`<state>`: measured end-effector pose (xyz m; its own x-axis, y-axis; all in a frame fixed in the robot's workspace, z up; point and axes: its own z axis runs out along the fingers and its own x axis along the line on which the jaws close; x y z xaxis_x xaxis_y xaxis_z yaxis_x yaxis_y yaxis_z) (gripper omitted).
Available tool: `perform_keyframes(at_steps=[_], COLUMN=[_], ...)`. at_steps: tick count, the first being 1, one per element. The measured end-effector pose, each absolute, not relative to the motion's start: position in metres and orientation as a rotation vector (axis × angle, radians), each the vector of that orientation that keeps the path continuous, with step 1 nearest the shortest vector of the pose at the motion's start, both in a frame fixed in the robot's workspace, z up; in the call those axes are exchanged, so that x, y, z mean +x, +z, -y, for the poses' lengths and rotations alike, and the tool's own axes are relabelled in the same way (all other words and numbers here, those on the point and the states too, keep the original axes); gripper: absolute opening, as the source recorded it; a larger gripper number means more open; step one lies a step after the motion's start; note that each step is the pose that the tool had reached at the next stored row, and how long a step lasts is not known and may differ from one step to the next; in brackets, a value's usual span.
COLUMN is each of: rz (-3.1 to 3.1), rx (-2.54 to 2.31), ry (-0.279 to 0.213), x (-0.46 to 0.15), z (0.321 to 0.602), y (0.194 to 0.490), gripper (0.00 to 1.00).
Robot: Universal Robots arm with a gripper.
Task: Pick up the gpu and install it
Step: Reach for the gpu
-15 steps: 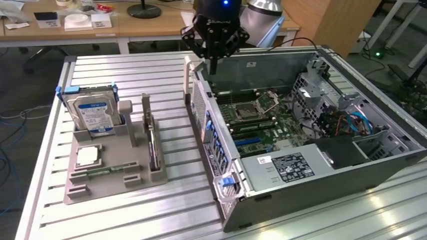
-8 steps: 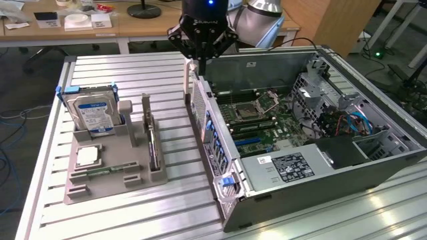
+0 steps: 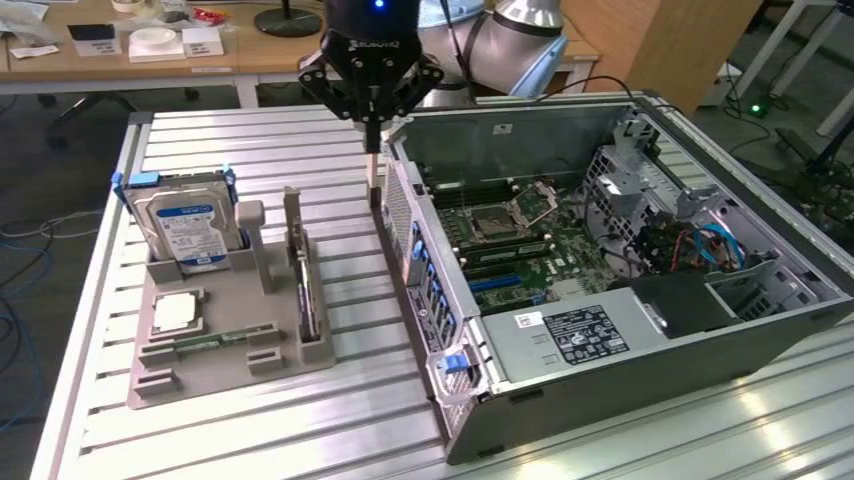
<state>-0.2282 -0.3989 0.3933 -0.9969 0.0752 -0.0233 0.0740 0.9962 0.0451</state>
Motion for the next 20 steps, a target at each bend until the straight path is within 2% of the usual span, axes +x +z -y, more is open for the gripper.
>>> perform_keyframes(at_steps=[20], rz=[-3.114], rx=[0.117], ry=[0.069], x=[-0.298], z=[0.399], y=[0.393], gripper=[0.11])
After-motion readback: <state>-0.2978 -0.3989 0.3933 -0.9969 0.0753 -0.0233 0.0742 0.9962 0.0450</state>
